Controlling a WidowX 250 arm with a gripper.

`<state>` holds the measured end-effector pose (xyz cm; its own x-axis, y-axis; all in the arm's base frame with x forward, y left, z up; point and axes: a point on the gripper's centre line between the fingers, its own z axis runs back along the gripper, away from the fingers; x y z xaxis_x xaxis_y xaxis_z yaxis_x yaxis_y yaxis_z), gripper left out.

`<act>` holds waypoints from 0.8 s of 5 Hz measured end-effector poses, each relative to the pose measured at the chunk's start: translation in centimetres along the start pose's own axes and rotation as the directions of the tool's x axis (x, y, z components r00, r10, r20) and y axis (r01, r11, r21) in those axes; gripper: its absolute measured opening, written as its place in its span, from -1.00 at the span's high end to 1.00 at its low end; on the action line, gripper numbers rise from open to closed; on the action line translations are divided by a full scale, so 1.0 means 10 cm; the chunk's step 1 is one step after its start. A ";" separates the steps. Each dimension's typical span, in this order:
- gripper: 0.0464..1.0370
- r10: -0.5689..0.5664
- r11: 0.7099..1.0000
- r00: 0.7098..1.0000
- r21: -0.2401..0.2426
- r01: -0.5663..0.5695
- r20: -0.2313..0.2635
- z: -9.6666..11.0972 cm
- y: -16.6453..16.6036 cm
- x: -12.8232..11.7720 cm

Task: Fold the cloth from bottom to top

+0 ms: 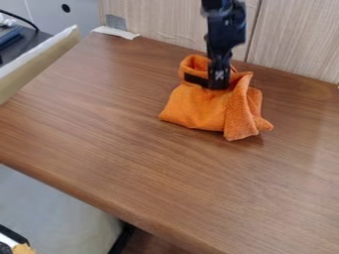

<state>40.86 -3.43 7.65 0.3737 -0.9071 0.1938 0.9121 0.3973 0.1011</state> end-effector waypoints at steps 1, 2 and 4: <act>-0.93 -0.042 0.998 0.999 0.048 0.041 0.023 0.35 0.00 0.06; -0.93 -0.052 0.995 0.998 0.093 0.047 0.044 0.66 -0.04 0.01; -0.93 -0.094 0.990 0.993 0.110 0.086 0.069 1.09 -0.36 -0.26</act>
<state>34.74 -0.95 17.40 0.2734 -0.9288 0.2503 0.9167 0.3304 0.2246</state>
